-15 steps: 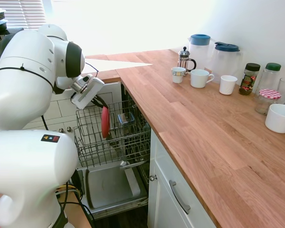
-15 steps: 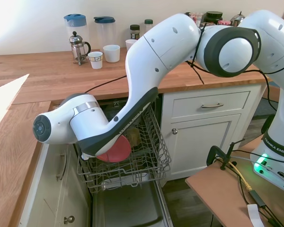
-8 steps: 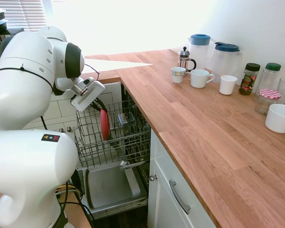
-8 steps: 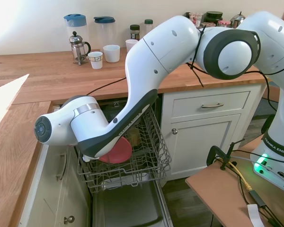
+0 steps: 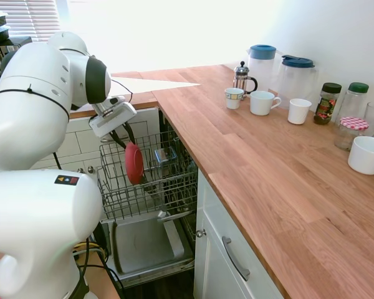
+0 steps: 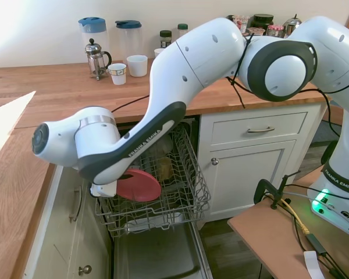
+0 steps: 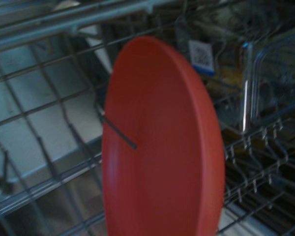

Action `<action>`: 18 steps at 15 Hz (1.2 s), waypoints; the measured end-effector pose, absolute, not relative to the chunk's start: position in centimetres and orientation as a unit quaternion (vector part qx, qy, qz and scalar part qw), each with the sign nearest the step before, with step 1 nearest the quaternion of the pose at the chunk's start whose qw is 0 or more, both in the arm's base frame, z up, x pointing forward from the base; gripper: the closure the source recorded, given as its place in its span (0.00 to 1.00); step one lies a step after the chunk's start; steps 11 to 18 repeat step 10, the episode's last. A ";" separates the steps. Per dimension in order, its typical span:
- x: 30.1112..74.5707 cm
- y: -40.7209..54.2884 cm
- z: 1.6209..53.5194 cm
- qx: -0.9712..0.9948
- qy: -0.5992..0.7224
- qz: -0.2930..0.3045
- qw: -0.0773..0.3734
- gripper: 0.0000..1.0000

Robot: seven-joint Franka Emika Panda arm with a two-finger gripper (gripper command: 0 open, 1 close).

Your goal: Put the plate in the dishwasher

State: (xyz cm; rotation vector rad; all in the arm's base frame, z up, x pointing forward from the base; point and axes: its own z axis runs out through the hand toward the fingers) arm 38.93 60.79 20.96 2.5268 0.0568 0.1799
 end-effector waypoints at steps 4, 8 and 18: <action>42.9 59.2 27.9 0.965 -0.040 -0.032 0.256 0.00; 48.6 55.2 33.0 0.971 -0.098 -0.068 0.209 0.00; 51.0 52.9 35.3 0.972 -0.116 -0.081 0.188 0.00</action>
